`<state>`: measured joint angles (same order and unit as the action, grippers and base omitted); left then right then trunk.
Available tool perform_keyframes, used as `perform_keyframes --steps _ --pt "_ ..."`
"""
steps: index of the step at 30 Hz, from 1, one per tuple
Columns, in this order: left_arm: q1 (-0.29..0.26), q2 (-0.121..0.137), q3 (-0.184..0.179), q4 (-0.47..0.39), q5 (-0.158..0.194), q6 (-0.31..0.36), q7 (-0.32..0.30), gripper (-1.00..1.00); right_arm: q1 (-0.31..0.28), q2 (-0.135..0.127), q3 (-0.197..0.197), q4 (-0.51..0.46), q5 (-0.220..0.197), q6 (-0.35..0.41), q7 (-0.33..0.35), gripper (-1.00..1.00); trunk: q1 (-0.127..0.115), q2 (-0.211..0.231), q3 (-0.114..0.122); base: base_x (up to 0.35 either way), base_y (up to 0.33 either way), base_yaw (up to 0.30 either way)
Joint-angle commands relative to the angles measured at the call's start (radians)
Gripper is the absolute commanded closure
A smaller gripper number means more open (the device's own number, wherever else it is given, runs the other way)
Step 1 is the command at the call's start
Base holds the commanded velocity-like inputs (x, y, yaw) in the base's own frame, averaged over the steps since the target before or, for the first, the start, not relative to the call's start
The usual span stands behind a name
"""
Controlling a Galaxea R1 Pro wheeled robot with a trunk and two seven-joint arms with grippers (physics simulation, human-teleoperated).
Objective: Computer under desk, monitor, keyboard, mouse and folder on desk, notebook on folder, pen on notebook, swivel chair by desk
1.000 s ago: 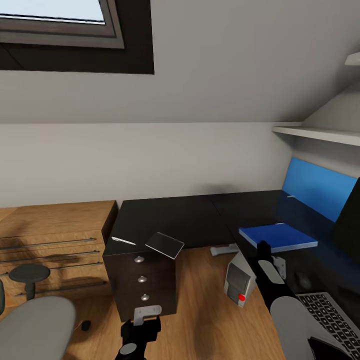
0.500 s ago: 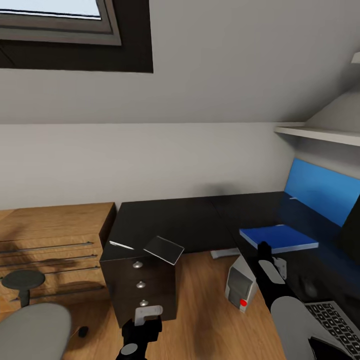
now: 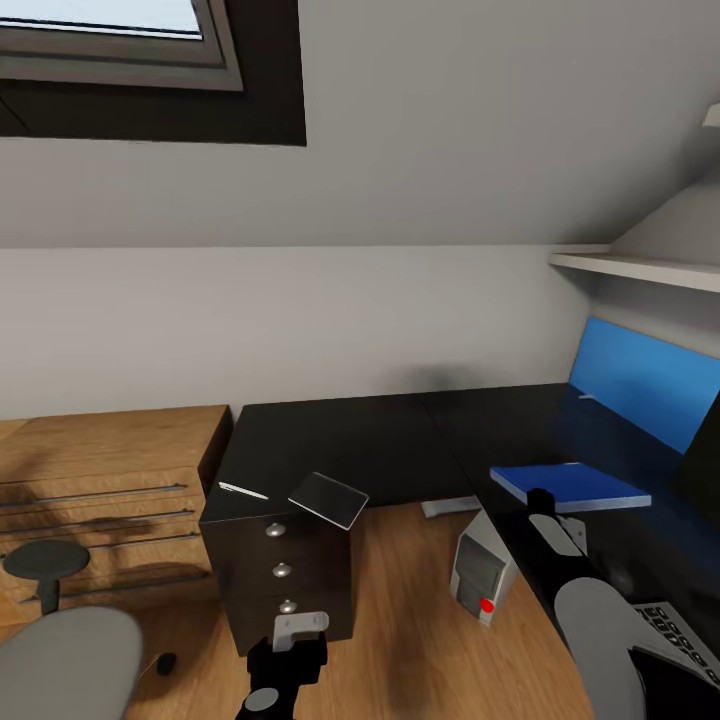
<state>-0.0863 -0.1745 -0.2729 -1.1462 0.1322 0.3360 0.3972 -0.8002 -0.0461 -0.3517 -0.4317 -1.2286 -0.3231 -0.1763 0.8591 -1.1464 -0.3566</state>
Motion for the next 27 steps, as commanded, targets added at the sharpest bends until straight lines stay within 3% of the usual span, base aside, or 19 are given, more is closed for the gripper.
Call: perform_keyframes --steps 1,27 --pt "-0.001 0.0 -0.002 -0.001 0.009 0.003 0.007 -1.0 -0.001 0.0 0.001 0.0 -0.009 -0.004 -0.001 1.0 0.0 -0.001 -0.001 0.0 0.0 0.0" --pt "-0.001 0.0 -0.002 -0.001 0.01 0.003 0.006 -1.0 -0.002 0.0 0.002 0.002 -0.012 -0.002 -0.002 1.0 0.0 -0.001 -0.001 0.021 0.0 0.0"
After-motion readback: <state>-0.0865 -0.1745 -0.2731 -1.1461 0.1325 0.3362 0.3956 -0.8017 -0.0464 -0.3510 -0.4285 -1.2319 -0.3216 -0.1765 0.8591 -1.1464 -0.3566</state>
